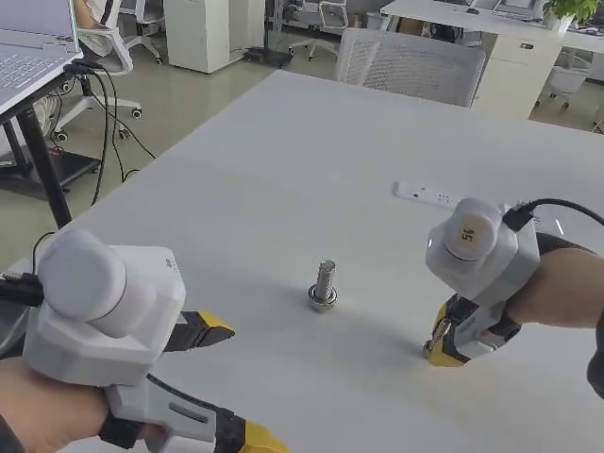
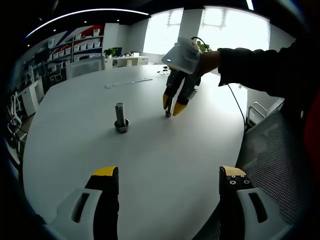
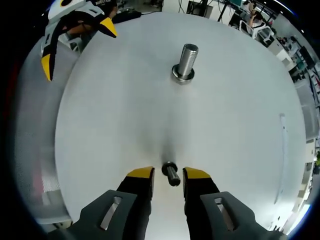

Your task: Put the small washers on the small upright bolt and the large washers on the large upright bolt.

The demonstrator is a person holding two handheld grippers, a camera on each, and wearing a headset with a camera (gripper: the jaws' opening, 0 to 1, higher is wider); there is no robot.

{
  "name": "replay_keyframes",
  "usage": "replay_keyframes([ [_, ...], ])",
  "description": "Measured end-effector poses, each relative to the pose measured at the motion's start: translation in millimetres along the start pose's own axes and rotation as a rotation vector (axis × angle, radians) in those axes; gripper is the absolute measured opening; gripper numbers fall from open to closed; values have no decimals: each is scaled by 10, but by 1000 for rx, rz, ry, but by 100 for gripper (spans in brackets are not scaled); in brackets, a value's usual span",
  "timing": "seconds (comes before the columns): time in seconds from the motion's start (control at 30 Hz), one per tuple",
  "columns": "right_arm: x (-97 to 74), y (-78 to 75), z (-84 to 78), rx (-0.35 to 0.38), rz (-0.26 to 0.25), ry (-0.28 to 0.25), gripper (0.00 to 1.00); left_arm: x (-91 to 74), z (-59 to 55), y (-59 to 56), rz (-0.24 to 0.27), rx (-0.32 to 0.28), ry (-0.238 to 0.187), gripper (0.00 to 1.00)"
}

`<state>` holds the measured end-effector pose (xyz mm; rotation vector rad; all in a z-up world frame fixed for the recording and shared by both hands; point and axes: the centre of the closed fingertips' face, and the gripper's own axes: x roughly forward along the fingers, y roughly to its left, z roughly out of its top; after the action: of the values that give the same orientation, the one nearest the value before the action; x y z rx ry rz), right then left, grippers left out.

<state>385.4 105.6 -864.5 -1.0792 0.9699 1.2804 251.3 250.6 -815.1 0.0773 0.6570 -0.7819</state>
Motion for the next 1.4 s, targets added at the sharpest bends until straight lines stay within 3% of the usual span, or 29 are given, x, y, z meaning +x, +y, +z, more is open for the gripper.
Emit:
replay_keyframes([
  [0.33, -20, 28, -56, 43, -6, -35, 43, 1, 12, -5, -1, 2, 2, 83],
  [0.77, -69, -11, -90, 132, -76, -136, 88, 12, 34, 1, -1, 6, 4, 84],
  [0.93, -93, -21, -86, 170, -110, -188, 99, 16, 38, 1, -1, 4, 4, 85],
  [1.4, -330, 146, -69, 237, -154, -294, 100, 18, 46, 12, -1, 5, -2, 86],
])
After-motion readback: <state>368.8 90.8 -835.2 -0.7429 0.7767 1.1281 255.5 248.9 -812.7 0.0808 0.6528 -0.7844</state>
